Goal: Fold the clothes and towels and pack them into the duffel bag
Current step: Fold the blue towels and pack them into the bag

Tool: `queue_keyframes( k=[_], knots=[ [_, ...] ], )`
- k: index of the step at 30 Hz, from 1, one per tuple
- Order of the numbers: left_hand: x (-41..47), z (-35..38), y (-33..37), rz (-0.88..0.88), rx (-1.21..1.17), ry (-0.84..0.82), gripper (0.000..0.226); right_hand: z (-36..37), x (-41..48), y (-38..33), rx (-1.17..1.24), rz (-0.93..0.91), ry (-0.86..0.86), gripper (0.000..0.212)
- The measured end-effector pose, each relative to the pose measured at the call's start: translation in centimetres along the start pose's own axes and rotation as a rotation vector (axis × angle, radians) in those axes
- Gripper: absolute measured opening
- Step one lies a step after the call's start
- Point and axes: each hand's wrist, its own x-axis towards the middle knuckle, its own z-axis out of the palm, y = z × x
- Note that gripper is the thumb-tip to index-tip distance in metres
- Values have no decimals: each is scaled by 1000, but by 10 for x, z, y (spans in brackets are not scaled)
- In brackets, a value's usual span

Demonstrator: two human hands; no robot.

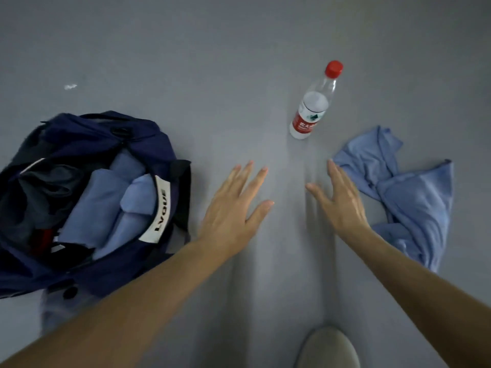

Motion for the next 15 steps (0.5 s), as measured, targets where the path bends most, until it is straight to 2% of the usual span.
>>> queue_keyframes(
  k=[3,7,12,15],
  knots=[
    [15,48,24,-5,8,-135,66,-32,4,74,-147,142,73,82],
    [35,83,52,-20,8,-266,66,-43,2,140,-232,258,-41,79],
    [44,102,61,-39,32,-306,65,-47,14,134,-224,158,28,69],
    [43,100,63,-66,36,-338,63,-44,51,120,-42,204,-10,82]
  ],
)
